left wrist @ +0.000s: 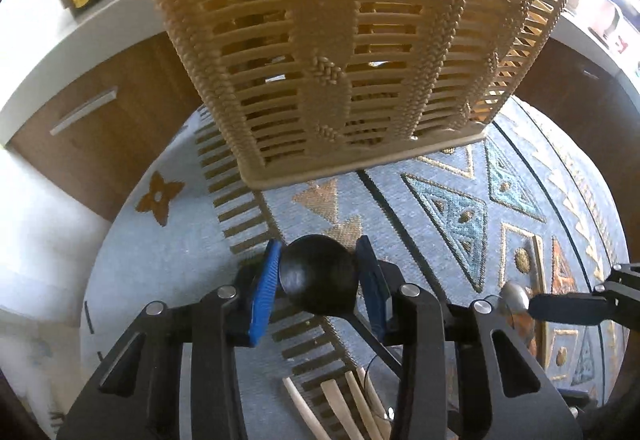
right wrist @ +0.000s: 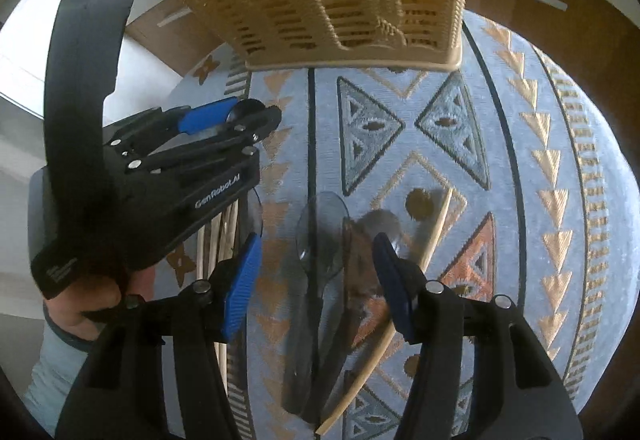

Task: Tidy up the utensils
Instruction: 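Grasp the black ladle with the left gripper while the right gripper grasps a clear spoon, then carry the ladle and spoon over the tan basket and open both grippers, then grasp a wooden chopstick with the left gripper while the right gripper grasps a clear spoon, then carry the chopstick and spoon over the tan basket and open both grippers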

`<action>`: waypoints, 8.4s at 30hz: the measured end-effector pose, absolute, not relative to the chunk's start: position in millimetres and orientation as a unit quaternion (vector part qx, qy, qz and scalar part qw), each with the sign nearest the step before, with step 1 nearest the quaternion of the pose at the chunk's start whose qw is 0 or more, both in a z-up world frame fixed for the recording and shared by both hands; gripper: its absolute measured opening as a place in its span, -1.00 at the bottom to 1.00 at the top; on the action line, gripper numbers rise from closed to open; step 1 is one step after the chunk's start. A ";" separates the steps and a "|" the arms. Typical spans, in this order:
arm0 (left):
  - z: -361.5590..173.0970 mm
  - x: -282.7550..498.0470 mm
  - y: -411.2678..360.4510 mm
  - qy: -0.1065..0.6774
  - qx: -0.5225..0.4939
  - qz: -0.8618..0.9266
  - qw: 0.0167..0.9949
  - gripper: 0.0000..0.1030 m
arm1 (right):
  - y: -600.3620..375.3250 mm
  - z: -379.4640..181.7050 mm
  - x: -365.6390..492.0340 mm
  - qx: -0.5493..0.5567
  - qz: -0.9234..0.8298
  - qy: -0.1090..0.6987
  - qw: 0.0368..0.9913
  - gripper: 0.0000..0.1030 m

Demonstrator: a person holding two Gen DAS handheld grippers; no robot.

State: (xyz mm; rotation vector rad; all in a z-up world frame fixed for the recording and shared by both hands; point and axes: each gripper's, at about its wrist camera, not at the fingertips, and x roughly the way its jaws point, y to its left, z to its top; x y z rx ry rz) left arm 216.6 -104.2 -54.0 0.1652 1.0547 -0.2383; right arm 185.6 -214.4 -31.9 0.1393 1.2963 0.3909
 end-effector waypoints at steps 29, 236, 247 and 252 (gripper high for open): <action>-4.1 164.0 -40.1 0.416 0.035 -0.227 0.880 -0.30 | -156.7 -56.8 173.2 -0.080 0.120 0.578 0.803 -0.41; -16.8 105.0 -5.9 0.396 0.029 -0.250 0.883 -0.92 | -163.9 -50.0 148.9 -0.104 0.160 0.558 0.808 -0.22; -2.3 113.4 1.5 0.366 -0.001 -0.249 0.897 -0.92 | -156.9 -41.9 150.5 -0.098 0.161 0.524 0.830 -0.44; 36.6 113.0 4.3 0.298 -0.025 -0.252 0.920 -0.92 | -175.4 5.9 124.4 -0.068 0.180 0.446 0.874 -0.44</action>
